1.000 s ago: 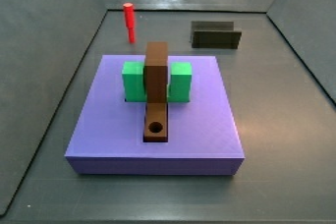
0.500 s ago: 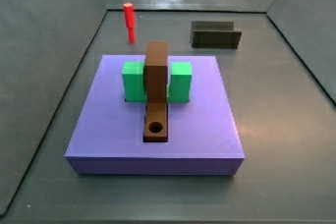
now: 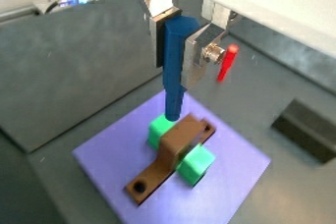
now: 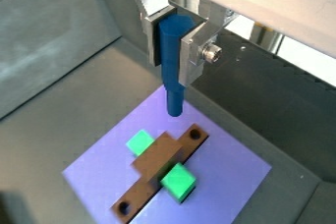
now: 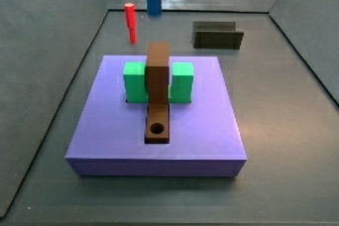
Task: Pick up the blue object. Move up. Move to above the board. Insert the blue object.
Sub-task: Insert the blue object.
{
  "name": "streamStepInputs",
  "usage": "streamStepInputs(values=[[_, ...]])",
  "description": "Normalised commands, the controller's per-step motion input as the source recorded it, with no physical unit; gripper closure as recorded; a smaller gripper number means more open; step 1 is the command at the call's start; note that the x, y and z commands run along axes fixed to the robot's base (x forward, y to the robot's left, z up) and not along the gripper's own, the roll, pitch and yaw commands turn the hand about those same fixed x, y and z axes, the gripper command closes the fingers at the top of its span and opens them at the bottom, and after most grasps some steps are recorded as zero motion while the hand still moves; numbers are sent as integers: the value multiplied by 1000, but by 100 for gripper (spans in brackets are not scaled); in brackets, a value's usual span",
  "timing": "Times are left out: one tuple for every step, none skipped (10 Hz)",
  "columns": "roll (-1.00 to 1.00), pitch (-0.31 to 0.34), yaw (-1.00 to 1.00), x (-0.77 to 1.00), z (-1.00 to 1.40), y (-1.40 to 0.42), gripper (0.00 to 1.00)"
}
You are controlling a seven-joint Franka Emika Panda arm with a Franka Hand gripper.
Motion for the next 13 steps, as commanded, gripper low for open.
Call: streamStepInputs(values=[[-240, -77, -163, 111, -566, -380, 100], [-144, -107, -126, 49, -746, -386, 100], [0, -114, -34, 0, -666, -337, 100], [51, -101, 0, 0, -660, -300, 100], [161, -156, 0, 0, -569, -209, 100], [321, -177, 0, -31, -509, -94, 100], [351, -124, 0, 0, -574, -117, 100], [237, -3, -3, 0, -577, -111, 100], [34, 0, -26, 3, -506, -80, 100], [-24, 13, -43, 57, -386, 0, 100], [-89, 34, -46, 194, -283, 11, 100], [-54, 27, -31, 169, -263, 20, 100], [-34, 16, -26, 129, -240, 0, 100]])
